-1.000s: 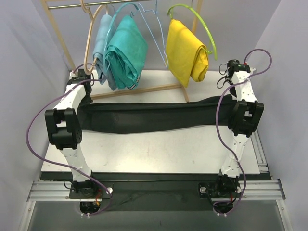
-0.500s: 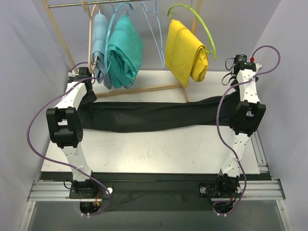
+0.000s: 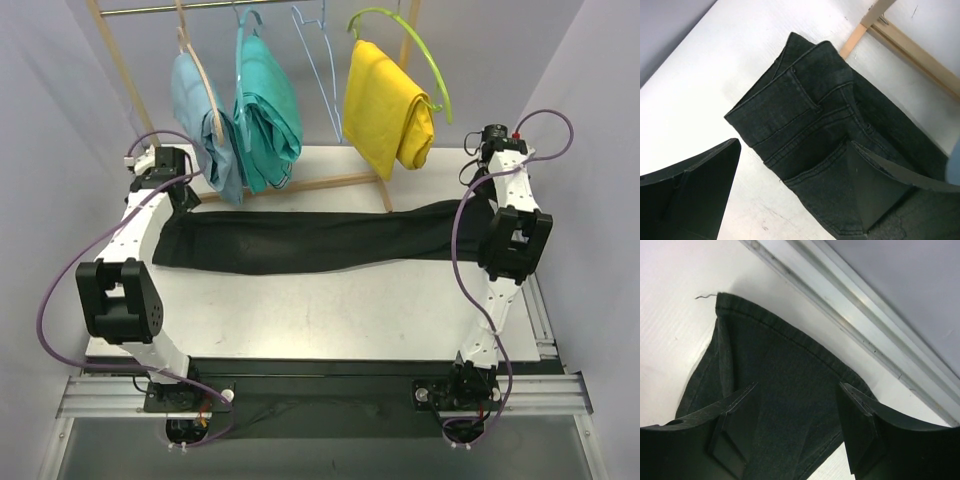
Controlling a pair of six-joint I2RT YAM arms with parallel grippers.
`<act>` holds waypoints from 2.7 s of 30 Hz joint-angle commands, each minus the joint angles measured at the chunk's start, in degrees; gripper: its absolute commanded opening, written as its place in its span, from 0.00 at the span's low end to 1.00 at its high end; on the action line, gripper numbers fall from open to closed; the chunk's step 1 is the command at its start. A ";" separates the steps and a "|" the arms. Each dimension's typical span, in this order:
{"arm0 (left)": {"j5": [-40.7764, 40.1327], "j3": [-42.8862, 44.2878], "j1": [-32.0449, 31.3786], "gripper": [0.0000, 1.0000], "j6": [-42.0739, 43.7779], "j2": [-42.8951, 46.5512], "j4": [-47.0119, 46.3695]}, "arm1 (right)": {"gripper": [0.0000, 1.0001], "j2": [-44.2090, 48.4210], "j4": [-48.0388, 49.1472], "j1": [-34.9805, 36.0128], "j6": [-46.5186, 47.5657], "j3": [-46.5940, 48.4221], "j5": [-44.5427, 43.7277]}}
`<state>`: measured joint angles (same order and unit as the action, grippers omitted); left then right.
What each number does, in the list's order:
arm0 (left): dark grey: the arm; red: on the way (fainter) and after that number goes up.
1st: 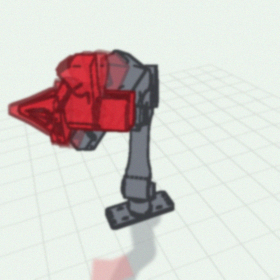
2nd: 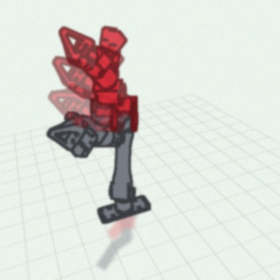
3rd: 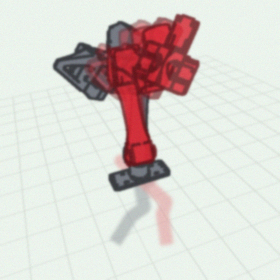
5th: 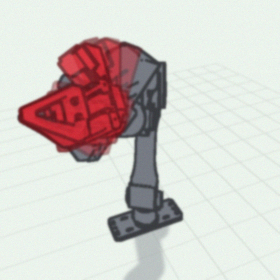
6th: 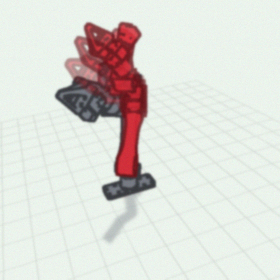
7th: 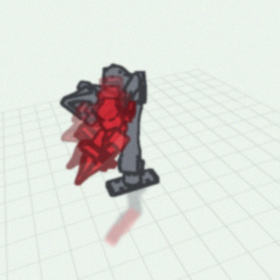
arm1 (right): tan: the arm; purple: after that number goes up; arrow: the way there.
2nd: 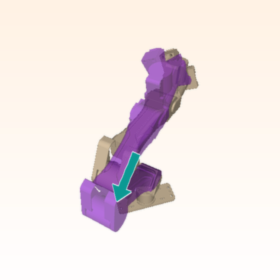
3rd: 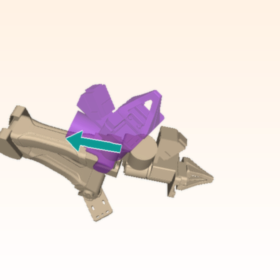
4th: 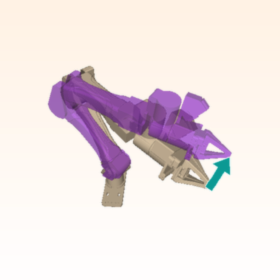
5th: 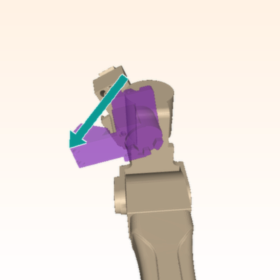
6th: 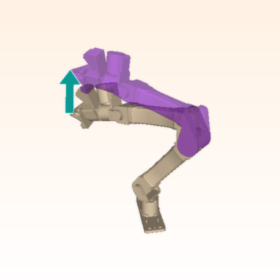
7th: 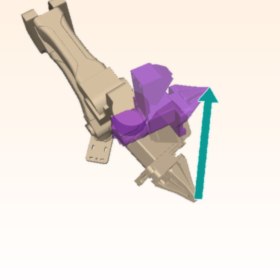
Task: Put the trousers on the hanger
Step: Fold the trousers at the center of the board.
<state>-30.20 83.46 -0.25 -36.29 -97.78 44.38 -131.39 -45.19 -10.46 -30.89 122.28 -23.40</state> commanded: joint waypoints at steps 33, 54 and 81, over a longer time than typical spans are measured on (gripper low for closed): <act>17.98 -31.78 10.01 0.59 -16.35 4.79 -25.66 | 0.59 22.23 2.30 -8.35 -13.32 -37.37 13.47; 16.40 -28.79 10.01 0.00 -14.86 4.44 -22.32 | 0.55 16.35 3.62 -10.02 -17.18 -36.93 16.02; 2.69 -27.03 11.85 0.00 -17.32 12.69 -13.18 | 0.00 22.49 3.62 -15.56 -24.65 -49.50 10.14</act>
<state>-16.51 54.89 9.50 -52.66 -90.54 27.22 -111.85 -35.22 -22.85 -54.39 75.79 -3.38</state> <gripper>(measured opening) 0.131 0.044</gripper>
